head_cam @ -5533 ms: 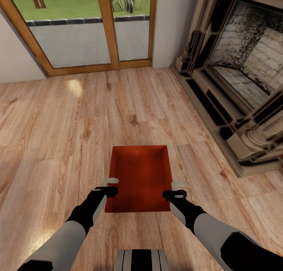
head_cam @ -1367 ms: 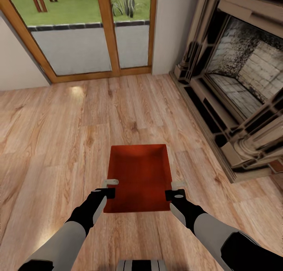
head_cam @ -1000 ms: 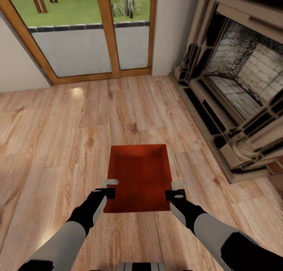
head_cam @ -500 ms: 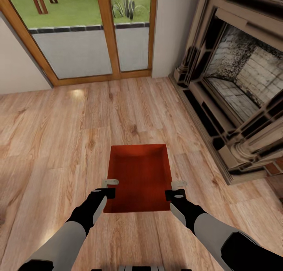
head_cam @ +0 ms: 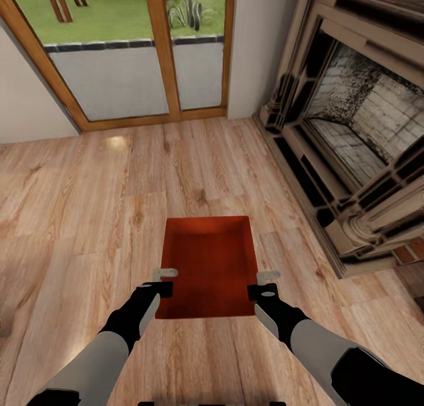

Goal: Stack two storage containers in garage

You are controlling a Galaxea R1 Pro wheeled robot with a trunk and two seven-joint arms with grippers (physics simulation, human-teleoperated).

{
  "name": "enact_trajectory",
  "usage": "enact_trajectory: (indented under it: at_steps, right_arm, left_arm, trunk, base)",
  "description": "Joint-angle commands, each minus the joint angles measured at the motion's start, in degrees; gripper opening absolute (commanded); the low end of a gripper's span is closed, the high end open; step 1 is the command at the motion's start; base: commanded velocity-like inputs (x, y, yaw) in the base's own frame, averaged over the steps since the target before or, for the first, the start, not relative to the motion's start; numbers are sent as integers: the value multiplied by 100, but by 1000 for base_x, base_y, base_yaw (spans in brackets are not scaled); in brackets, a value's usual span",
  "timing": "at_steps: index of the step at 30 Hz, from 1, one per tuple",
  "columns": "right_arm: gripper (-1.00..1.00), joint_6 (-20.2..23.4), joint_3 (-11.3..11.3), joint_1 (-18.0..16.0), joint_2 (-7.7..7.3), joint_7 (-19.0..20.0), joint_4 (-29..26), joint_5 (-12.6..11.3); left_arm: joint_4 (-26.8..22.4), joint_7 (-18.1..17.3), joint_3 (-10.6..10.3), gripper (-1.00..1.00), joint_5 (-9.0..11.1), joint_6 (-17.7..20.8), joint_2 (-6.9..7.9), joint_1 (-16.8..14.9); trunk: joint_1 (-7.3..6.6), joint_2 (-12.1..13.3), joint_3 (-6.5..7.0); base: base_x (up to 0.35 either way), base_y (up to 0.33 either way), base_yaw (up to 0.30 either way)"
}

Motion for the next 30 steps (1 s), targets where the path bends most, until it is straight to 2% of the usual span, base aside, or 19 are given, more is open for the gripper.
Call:
enact_trajectory:
  at_steps: [1,30]
  right_arm:
    - [-100,38,-19,-7,-4,-31,-65,36]
    - [-100,-11,-19,-7,-2,-25,-74,27]
  left_arm:
    - [4,75,-42,-100,31,36,8,3]
    - [4,73,-42,-100,31,36,12,3]
  trunk:
    - [-23,40,15]
    - [-660,1203,536]
  base:
    - [0,0,0]
    - [0,0,0]
